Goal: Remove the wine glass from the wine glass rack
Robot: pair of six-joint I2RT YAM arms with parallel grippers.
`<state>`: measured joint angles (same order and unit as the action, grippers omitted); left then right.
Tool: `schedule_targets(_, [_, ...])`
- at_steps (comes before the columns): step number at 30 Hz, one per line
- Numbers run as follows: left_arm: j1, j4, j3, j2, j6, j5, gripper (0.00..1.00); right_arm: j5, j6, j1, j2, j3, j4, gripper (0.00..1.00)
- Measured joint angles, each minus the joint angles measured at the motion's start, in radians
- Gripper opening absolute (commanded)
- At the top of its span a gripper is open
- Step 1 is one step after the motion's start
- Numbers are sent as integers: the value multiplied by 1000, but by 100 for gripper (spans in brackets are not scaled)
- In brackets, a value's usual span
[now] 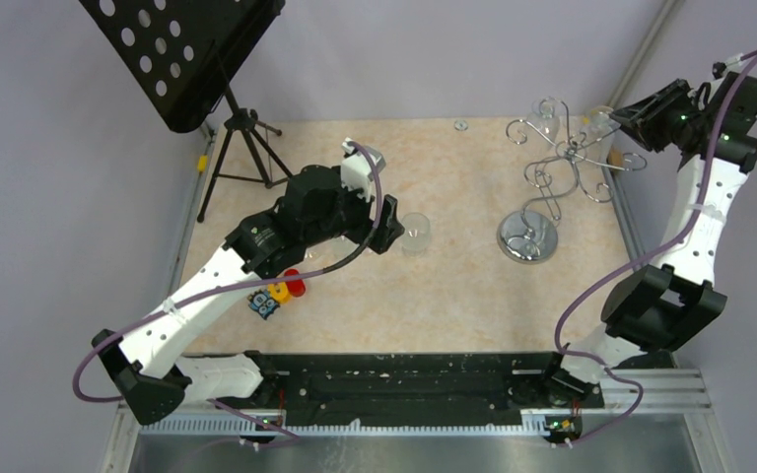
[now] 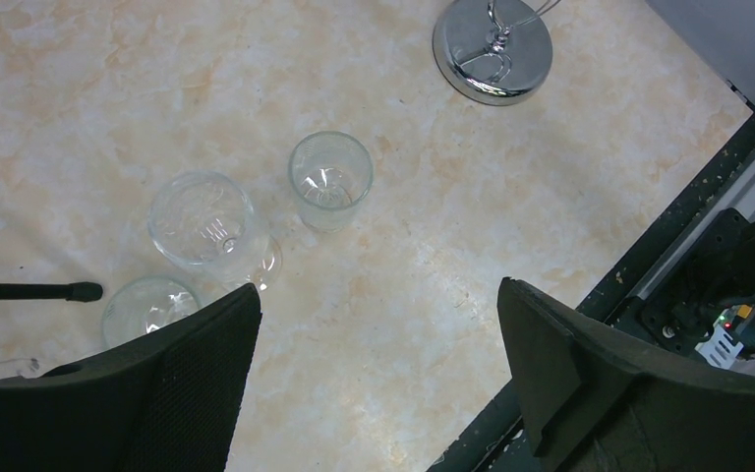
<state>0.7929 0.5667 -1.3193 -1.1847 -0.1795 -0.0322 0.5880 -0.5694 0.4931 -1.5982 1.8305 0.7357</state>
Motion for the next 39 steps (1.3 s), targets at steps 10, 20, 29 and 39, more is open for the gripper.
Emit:
schedule_targets(10, [0,-15,0,0,0,0,94,-80,24,-31,0,-19,-27,41])
schedule_targets(20, [0,-19,0,0,3,-3,93,-169,97,-64,53,-37,-77,32])
schedule_targets(29, [0,-22,2,0,5,-3,93,-196,85,-70,72,-37,-102,32])
schedule_targets(39, [0,-23,7,0,9,5,93,-227,13,-78,86,-117,-129,23])
